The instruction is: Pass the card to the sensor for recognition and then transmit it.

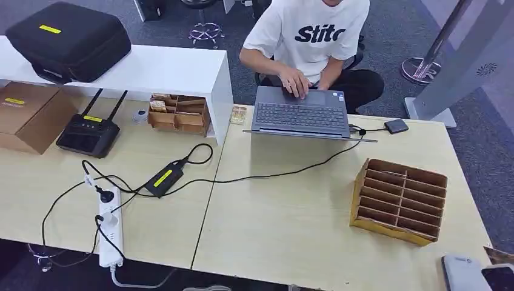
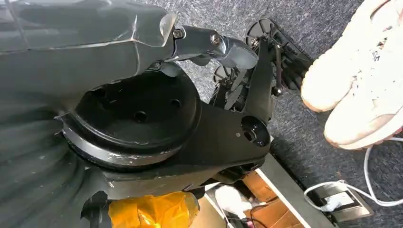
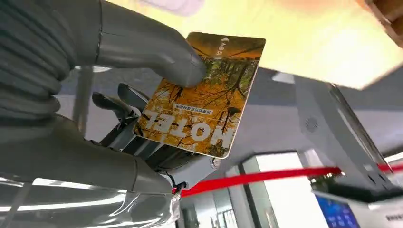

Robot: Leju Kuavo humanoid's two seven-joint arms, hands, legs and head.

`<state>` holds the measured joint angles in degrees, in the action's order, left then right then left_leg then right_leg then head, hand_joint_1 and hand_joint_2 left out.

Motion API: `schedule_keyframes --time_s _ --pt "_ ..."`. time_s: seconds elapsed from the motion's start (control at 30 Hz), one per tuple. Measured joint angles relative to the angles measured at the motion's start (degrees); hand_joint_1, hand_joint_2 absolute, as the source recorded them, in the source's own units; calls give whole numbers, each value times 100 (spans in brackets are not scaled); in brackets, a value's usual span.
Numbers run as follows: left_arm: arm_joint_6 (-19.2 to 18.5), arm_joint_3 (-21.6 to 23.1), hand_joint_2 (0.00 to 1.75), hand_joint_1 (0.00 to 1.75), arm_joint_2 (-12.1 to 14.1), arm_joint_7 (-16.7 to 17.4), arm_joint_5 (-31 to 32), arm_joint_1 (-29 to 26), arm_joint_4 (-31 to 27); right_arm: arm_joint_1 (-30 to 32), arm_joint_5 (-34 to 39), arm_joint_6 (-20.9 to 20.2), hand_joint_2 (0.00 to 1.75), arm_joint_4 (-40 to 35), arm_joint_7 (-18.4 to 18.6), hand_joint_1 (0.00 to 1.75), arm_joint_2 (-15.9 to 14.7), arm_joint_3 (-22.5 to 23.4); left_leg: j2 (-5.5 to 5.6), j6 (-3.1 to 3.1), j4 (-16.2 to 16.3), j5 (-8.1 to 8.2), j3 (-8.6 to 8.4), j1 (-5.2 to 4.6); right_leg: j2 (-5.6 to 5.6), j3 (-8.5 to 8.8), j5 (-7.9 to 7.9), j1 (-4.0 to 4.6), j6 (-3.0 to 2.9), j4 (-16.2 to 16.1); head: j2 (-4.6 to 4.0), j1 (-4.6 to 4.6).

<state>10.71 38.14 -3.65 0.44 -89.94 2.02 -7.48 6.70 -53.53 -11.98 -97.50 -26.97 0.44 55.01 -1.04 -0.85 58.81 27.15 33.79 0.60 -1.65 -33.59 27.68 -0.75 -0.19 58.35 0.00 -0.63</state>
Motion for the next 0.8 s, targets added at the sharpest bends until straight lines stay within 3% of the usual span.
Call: schedule_keyframes --time_s 0.2,0.57,0.8 --pt "11 -55 175 0 0 7 -2 0 0 -12 -482 -253 175 266 15 175 7 2 0 0 0 0 0 0 0 0 0 0 0 0 0 0" --pt "11 -118 175 0 0 7 -2 0 0 -21 -566 -328 175 483 13 175 7 4 0 0 0 0 0 0 0 0 0 0 0 0 0 0" --pt "13 -129 175 0 0 26 -2 -1 0 -22 -867 -627 175 568 7 175 4 7 0 0 0 0 0 0 0 0 0 0 0 0 0 0"
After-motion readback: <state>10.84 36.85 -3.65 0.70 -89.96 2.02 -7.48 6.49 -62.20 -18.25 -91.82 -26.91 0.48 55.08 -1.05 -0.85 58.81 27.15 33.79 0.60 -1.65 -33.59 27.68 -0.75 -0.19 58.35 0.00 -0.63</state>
